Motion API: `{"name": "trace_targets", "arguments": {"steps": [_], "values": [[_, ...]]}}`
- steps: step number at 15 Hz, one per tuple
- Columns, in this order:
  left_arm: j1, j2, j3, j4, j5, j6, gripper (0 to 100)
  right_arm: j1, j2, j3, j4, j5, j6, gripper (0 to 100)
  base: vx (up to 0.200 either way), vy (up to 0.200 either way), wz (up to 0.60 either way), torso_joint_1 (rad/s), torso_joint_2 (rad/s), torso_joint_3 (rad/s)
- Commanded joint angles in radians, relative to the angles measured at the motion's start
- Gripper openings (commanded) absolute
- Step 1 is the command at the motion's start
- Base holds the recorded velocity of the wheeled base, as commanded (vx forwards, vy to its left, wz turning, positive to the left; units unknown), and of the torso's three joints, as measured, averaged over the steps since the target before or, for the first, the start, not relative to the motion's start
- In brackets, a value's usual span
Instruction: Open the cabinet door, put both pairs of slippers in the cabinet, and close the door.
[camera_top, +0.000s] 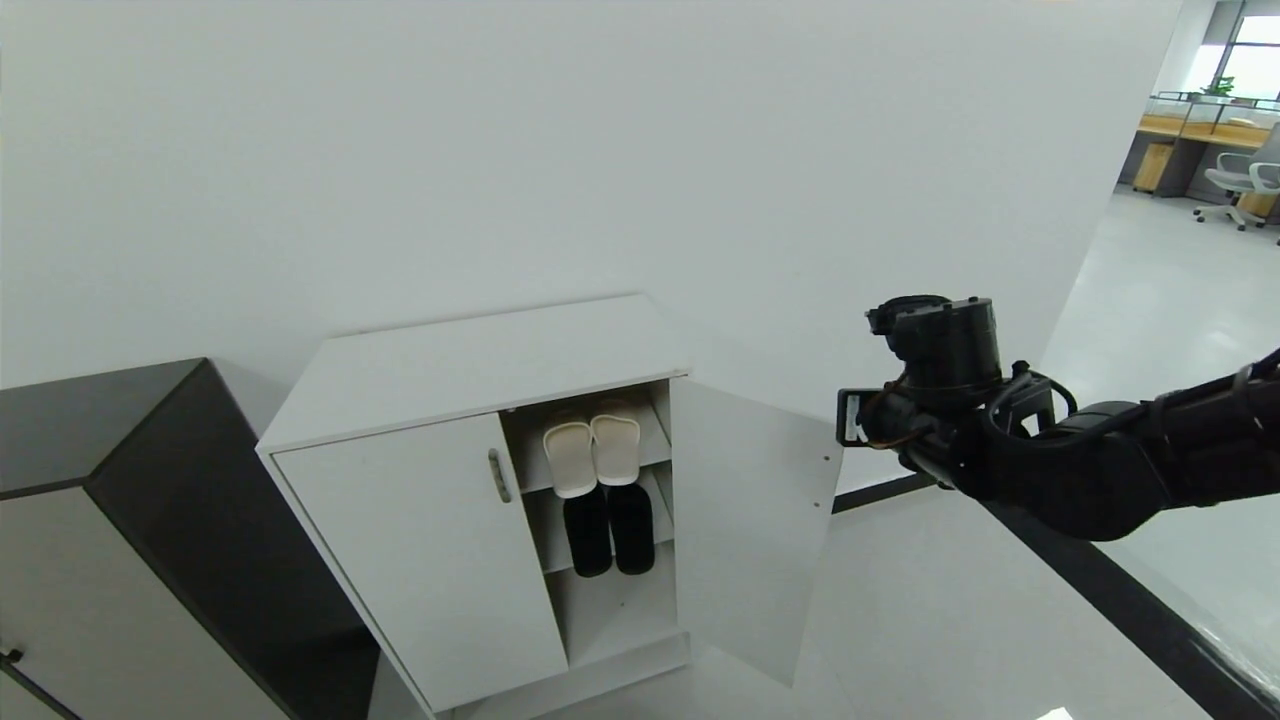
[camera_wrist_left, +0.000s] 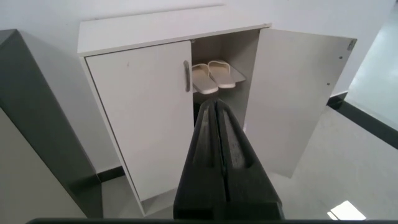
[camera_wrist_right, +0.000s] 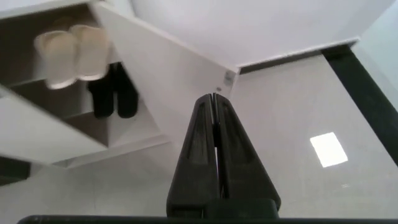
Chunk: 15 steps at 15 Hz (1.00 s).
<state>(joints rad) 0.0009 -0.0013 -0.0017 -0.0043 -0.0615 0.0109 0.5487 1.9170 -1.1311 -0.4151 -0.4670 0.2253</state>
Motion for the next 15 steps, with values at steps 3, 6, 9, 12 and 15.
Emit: {"name": "trace_targets", "arguments": {"steps": [3,6,9,12,15], "values": [[0.001,0.001,0.000,0.000,0.000,0.000,0,-0.066,0.151,-0.138,-0.007,0.010,-0.001,0,0.000,0.000,0.00,0.000,0.00,0.000],[0.001,0.001,0.000,0.000,0.000,0.000,0,-0.090,0.231,-0.211,-0.010,0.021,0.000,0,0.000,0.000,0.00,0.000,0.00,0.000],[0.001,0.001,0.000,0.000,0.000,0.000,0,-0.113,0.316,-0.308,-0.005,0.025,0.000,0,0.000,0.000,0.00,0.000,0.00,0.000],[0.001,0.001,0.000,0.000,0.002,0.000,0,-0.135,0.392,-0.391,0.004,0.025,0.000,0,0.000,0.000,0.00,0.000,0.00,0.000],[0.001,0.001,0.000,0.000,0.002,0.000,0,-0.145,0.448,-0.434,0.004,0.025,-0.001,0,0.000,0.000,0.00,0.000,0.00,0.000]]}}
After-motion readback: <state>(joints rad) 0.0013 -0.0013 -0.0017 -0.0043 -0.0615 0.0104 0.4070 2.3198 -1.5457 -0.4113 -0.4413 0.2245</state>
